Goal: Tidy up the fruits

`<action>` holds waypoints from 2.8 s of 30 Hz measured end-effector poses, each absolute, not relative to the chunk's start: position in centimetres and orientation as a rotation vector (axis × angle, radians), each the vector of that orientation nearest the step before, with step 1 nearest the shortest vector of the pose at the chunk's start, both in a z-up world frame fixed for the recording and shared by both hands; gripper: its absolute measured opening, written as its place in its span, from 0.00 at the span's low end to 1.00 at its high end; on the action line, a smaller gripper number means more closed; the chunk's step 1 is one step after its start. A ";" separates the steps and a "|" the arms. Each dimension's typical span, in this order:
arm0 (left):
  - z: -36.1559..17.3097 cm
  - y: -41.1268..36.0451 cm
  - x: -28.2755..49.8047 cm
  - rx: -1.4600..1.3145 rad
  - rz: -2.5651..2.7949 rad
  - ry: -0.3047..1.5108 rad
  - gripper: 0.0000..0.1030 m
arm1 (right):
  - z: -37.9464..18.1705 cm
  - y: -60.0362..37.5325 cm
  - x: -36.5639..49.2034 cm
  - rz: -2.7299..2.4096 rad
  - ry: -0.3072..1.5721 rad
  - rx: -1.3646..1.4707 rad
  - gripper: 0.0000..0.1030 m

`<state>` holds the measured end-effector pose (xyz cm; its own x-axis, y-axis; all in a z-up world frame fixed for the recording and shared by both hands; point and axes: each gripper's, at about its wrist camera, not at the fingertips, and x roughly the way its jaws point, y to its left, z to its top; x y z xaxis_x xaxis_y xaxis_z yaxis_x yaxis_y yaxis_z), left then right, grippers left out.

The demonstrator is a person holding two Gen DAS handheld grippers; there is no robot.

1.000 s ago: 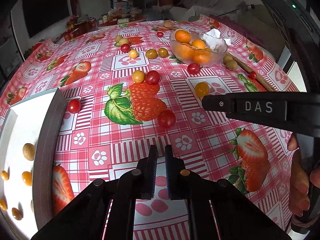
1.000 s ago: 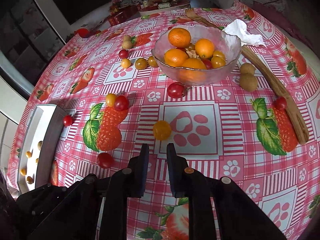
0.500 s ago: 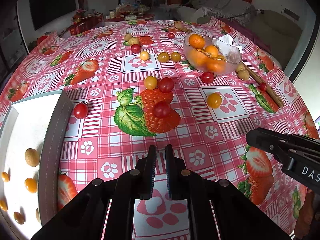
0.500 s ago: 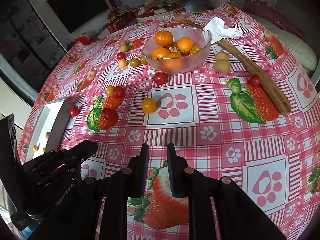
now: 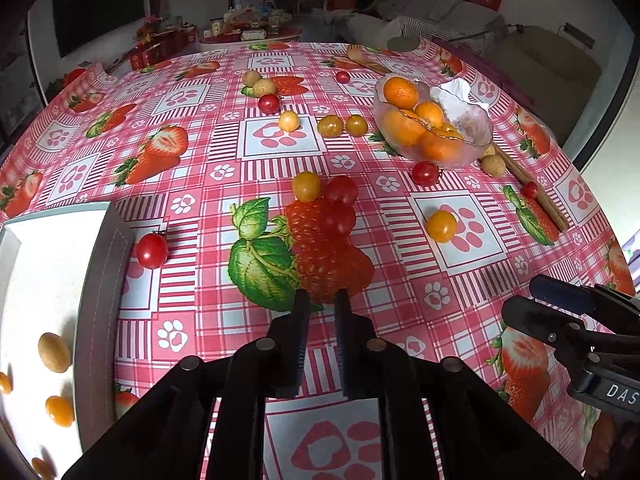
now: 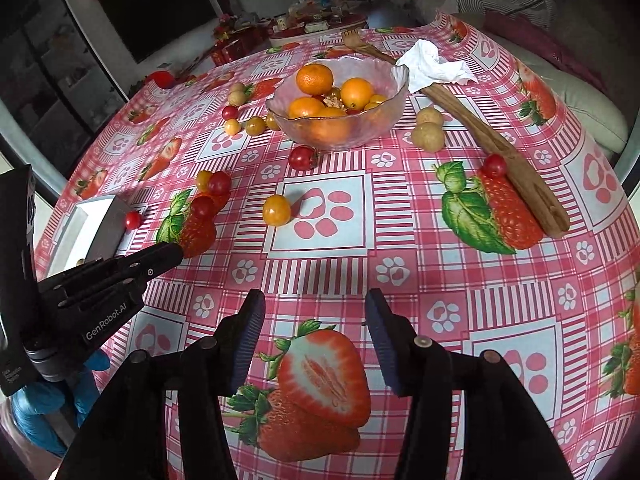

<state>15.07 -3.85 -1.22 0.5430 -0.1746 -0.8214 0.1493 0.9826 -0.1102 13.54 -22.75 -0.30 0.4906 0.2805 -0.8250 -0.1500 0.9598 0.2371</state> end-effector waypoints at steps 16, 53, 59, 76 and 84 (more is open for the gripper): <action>-0.3 -4.3 17.7 0.074 -0.111 0.884 0.91 | -0.8 -21.8 14.2 0.220 1.005 0.070 0.61; -0.5 -3.9 18.4 0.020 -0.211 0.889 0.21 | -0.1 -21.0 16.2 0.244 0.964 0.112 0.22; 1.2 -3.2 15.9 -0.008 -0.222 0.849 0.21 | 1.2 -21.7 13.8 0.259 0.948 0.121 0.22; 4.4 5.0 8.8 -0.100 -0.116 0.770 0.21 | 3.5 -16.8 10.0 0.356 0.947 0.086 0.22; 4.5 11.8 5.2 -0.136 0.008 0.761 0.21 | 4.3 -11.0 9.4 0.457 0.960 0.048 0.22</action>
